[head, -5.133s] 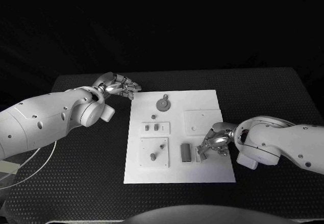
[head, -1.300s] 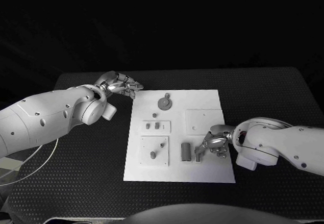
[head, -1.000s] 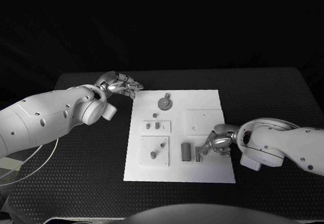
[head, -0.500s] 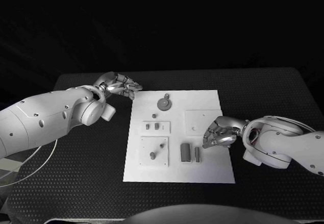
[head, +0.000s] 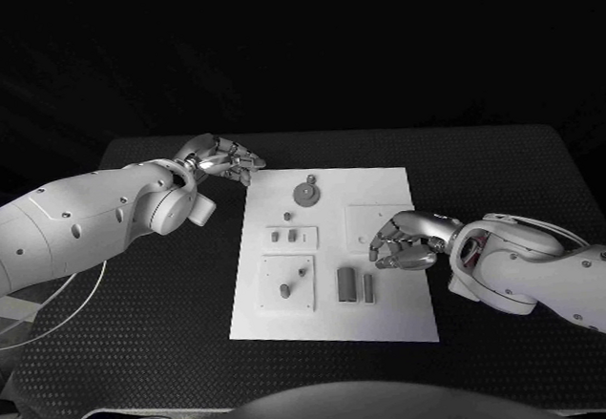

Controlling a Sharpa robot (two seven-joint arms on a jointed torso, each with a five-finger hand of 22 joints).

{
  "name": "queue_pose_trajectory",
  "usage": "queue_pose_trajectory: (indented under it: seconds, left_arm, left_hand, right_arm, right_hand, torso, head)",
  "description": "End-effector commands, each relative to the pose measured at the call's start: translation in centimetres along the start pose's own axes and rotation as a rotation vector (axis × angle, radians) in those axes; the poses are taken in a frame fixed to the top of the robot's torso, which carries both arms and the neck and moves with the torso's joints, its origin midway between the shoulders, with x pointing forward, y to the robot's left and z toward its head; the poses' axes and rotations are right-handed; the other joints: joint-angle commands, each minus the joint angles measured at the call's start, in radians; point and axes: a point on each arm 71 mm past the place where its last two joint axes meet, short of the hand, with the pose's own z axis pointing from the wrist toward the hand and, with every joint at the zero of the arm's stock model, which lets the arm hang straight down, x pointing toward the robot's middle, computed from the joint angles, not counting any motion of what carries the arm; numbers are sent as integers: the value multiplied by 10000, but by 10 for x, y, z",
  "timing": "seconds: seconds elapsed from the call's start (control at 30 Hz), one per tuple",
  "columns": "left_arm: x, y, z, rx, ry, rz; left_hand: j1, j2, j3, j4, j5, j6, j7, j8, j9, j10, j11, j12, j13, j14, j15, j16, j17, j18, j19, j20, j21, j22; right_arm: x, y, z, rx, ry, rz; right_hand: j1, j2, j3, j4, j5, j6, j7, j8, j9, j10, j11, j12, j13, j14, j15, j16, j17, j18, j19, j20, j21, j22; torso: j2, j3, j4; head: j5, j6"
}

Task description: Assemble the parts on the task board

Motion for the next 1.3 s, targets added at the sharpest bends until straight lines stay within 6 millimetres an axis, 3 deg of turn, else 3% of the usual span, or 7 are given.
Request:
queue_pose_trajectory:
  seconds: [0.03, 0.53, 1.0, 1.3]
  left_arm:
    - [2, -2, 0, 115, 137, 9]
    - [2, -2, 0, 106, 142, 7]
    - [2, -1, 0, 89, 142, 7]
    - [1, -1, 0, 88, 141, 8]
  left_hand:
    - [-52, 14, -11, 47, -43, 54, 29, 24, 0, 10, -34, 6, 15, 64, 29, -56, 10, 204, -20, 0, -50, 10]
    - [-60, 24, -11, 59, -43, 48, 32, 21, -2, 9, -34, 6, 14, 65, 30, -59, 14, 204, -19, 1, -50, 10]
    - [-70, 28, -13, 72, -43, 44, 34, 19, -3, 7, -33, 5, 14, 65, 31, -64, 19, 203, -21, 2, -51, 10]
    - [-71, 31, -12, 77, -43, 43, 34, 18, -3, 6, -33, 5, 14, 64, 31, -67, 23, 204, -23, 2, -52, 9]
  right_arm:
    - [6, 3, 1, -414, 435, -408]
    - [22, 7, 6, -380, 1458, -403]
    - [20, 3, 7, -267, 1176, -445]
    - [16, 4, 8, -361, 553, -393]
  right_hand:
    - [20, 121, -79, 1, -10, -394, 391, -80, -67, -28, 68, -83, -48, -18, 88, -30, -9, 144, -93, -6, 29, 194]
    - [-535, 308, -239, 370, -10, -789, 537, -365, -431, -285, 204, -331, -270, -86, 215, -62, -15, 144, -166, 60, 6, 165]
    - [-652, 297, -221, 540, -10, -724, 546, -331, -496, -306, 214, -289, -272, -95, 227, -59, -11, 144, -166, 42, 7, 164]
    - [-584, 78, -219, 452, -11, -844, 568, -390, -583, -307, 231, -240, -271, -76, 235, -41, -2, 144, -133, -2, 30, 169]
  torso:
    - [0, -7, 2]
    - [-2, -15, 6]
    - [-2, -13, 1]
    - [0, -9, 1]
  head:
    - [4, -12]
    - [24, -65]
    - [32, -80]
    - [34, -59]
